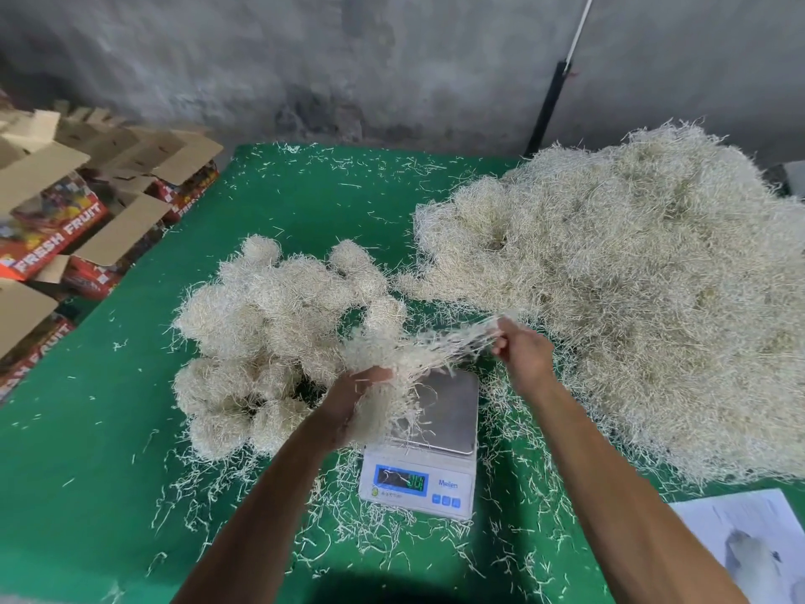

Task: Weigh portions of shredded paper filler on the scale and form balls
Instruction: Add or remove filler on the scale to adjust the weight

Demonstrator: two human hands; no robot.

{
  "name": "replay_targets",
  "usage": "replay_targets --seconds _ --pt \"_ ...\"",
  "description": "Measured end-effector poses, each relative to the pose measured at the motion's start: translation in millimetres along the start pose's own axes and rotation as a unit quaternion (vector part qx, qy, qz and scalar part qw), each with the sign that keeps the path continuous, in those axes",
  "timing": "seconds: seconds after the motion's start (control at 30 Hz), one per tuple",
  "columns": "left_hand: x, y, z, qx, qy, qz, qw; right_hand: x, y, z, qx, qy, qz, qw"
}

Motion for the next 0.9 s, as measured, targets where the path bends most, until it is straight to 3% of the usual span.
replay_targets --seconds 0.13,0.2,0.27,0.37,0.43,0.53,0.6,0.7,0.8,0.9 --pt "-17 3 -13 -0.012 -0.029 0.035 0.999 -50 18 -13 -0.001 0.093 0.101 0.991" --pt "-22 5 -18 0.001 -0.053 0.062 0.997 -63 24 -20 -0.013 0.135 0.113 0.984" --pt "-27 7 -24 0.007 -0.042 0.093 0.995 -56 29 -21 -0.007 0.076 0.049 0.996" --pt "-16 9 -33 -0.002 -0.034 0.089 0.995 -32 21 3 0.044 -0.107 -0.055 0.992" --pt "-4 11 -35 -0.012 -0.021 0.067 0.997 -20 11 22 0.042 -0.24 -0.072 0.967" --pt "7 14 -38 -0.053 -0.018 0.029 0.998 -3 -4 25 -0.046 -0.372 -0.05 0.926" --pt "9 12 -37 -0.08 -0.011 0.026 0.996 20 -14 30 -0.094 -0.358 -0.131 0.92" --pt "0 15 -34 -0.094 0.015 0.084 0.992 60 -37 48 -0.018 -0.258 -0.293 0.921" --pt "13 13 -25 -0.092 -0.028 0.044 0.994 66 -38 40 -0.027 -0.275 -0.292 0.916" --pt "11 0 -15 -0.076 -0.064 0.027 0.995 41 -18 25 -0.057 -0.261 -0.22 0.938"
Point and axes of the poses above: each hand's wrist, its own y-axis towards the middle knuckle, its own x-axis out of the palm, z = x × y, the point moved 8 cm from there along y, towards the middle knuckle, and after that the axes turned 11 degrees about -y, right-handed, at the moved point
